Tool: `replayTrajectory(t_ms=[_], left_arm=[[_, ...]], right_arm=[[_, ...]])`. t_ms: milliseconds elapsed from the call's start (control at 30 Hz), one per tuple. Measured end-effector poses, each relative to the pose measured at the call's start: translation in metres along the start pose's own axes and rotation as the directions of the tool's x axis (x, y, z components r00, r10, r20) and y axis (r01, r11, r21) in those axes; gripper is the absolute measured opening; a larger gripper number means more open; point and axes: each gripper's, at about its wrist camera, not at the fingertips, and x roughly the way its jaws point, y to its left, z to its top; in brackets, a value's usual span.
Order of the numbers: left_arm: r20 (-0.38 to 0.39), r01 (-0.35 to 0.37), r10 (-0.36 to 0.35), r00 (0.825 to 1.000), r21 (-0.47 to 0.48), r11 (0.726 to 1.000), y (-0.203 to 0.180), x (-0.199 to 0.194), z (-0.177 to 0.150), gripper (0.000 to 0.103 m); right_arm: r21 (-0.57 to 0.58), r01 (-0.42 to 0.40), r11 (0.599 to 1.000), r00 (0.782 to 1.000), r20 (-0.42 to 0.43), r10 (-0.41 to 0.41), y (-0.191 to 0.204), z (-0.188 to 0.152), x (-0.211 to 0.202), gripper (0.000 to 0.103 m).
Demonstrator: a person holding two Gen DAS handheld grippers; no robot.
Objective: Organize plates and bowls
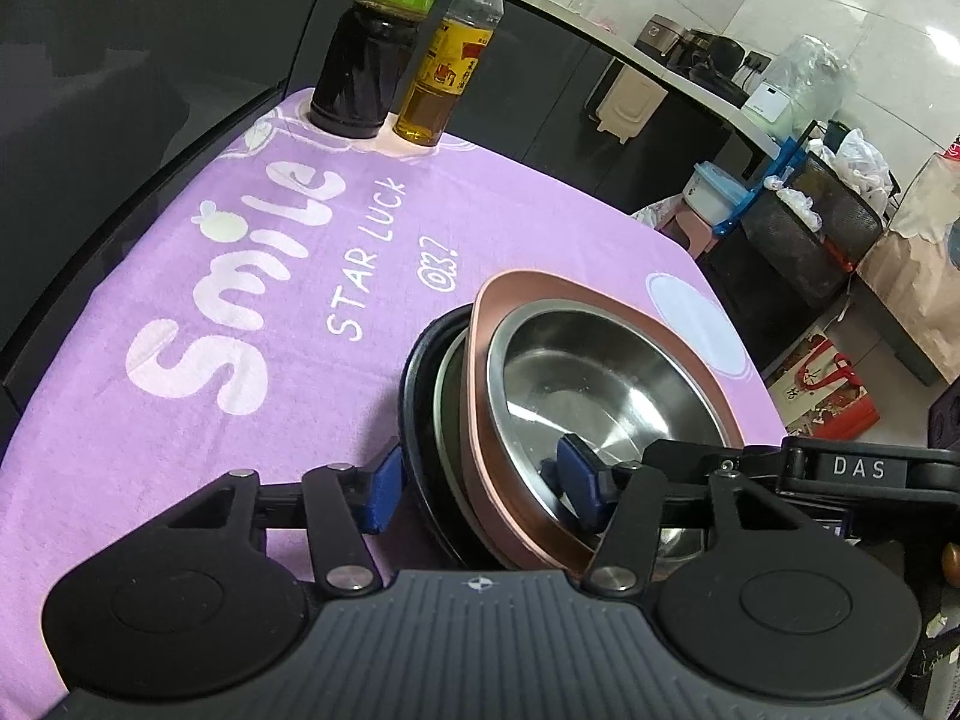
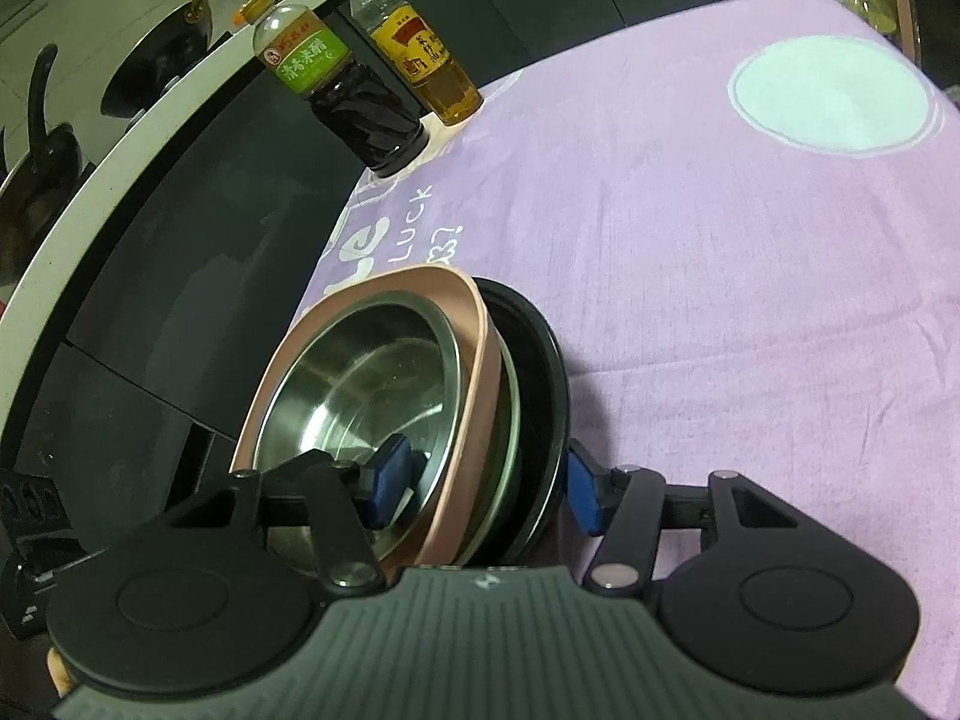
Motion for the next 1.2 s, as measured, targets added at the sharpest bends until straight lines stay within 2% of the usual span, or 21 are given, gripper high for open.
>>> replayTrajectory(t_ms=[133,767,1200], left_arm=[[0.007,-0.013,0.013,1.000,0.018,1.000,-0.004,-0.001,0.000,0.051],[0.015,-0.013,0.012,1.000,0.059,0.998,-0.018,0.011,0.016,0.051],[0.044,-0.011,0.007,0.999,0.093,0.996,-0.035,0.029,0.049,0.051]], right_arm=[[-0.025,0.024,0.999,1.000,0.016,-0.023,0.005,-0.001,0.000,0.054],[-0.003,0.022,1.000,0.999,0.041,-0.022,-0.003,0.008,-0.003,0.054],[-0.001,0.033,0.999,0.995,0.092,-0.032,-0.007,0.041,-0.005,0.054]])
